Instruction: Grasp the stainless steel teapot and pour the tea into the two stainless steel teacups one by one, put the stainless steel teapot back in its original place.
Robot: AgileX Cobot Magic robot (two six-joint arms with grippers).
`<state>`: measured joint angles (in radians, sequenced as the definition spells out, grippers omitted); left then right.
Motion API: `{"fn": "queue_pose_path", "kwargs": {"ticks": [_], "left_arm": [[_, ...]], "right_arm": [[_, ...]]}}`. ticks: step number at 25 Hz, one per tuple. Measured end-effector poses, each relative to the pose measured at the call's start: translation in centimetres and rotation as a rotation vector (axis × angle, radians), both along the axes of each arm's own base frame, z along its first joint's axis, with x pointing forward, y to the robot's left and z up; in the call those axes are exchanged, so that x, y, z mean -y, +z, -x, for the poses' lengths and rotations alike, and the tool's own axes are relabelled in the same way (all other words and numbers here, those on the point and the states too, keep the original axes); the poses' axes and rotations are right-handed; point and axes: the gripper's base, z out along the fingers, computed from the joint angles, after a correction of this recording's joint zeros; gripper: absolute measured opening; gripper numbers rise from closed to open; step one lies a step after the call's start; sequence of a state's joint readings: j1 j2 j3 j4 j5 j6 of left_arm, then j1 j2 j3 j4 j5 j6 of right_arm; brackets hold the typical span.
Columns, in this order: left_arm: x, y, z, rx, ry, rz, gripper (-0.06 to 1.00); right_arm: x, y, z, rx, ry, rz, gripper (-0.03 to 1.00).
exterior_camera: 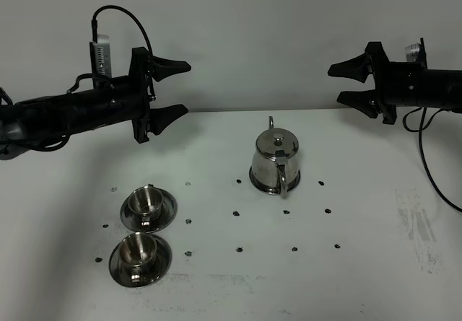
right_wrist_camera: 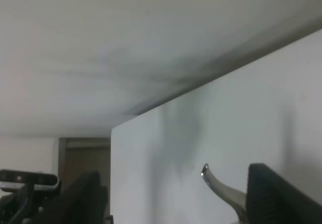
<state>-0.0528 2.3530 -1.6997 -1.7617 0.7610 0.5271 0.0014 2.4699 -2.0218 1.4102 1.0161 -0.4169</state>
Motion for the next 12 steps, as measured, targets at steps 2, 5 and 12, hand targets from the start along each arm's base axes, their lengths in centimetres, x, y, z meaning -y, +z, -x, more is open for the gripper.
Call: {"fn": "queue_pose_path", "kwargs": {"ticks": [2, 5, 12], "left_arm": [[0.0, 0.0, 0.0, 0.0, 0.0, 0.0, 0.75], [0.02, 0.01, 0.02, 0.001, -0.003, 0.002, 0.75], [0.07, 0.06, 0.07, 0.004, -0.011, 0.005, 0.75]], "right_arm": [[0.0, 0.0, 0.0, 0.0, 0.0, 0.0, 0.58], [0.0, 0.0, 0.0, 0.0, 0.0, 0.0, 0.58], [0.01, 0.0, -0.01, 0.005, 0.001, 0.003, 0.58]]}}
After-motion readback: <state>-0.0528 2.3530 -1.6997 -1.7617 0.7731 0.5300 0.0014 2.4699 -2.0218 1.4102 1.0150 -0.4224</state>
